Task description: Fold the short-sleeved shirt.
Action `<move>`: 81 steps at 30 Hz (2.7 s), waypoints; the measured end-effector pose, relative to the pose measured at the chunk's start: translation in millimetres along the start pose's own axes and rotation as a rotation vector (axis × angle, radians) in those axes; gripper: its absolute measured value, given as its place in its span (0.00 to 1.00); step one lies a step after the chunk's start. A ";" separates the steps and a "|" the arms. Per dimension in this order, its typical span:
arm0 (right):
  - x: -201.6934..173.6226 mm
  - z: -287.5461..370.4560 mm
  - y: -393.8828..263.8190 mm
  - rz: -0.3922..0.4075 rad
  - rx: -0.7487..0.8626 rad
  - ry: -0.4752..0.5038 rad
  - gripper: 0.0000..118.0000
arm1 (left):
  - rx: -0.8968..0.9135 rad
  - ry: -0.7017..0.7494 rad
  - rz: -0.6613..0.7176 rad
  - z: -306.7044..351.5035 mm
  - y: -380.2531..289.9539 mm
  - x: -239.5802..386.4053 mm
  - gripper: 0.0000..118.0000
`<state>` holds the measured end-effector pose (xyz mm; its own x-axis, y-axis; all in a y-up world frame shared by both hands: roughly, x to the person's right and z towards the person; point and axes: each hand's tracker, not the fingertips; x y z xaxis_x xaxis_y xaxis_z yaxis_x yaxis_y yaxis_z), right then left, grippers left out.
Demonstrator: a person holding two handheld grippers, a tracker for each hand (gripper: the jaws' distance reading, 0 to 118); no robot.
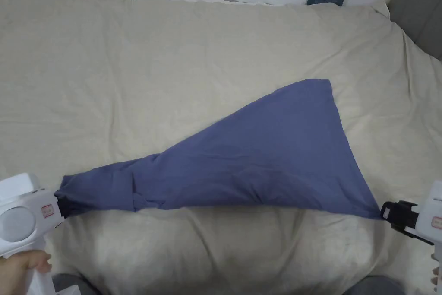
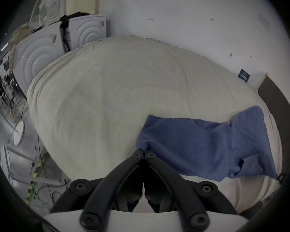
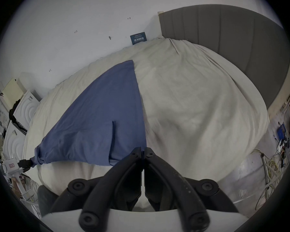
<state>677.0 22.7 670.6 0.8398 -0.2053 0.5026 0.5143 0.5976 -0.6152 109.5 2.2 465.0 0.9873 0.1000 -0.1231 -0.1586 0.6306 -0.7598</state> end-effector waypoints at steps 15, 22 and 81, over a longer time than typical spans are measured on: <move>-0.9 53.4 2.6 0.133 0.139 -0.024 0.91 | 0.249 0.041 0.009 58.3 11.4 -13.2 0.92; -58.3 121.5 36.4 0.339 0.443 -0.004 1.00 | 0.594 -0.006 -0.179 126.3 22.3 37.2 1.00; -100.2 77.1 6.8 0.251 0.345 0.066 0.02 | -0.072 -0.120 -0.013 27.1 -2.7 8.1 0.04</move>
<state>582.9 107.1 662.8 0.9467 -0.0630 0.3159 0.2134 0.8573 -0.4684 118.0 22.2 483.4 0.9817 0.1862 -0.0391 -0.1413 0.5757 -0.8054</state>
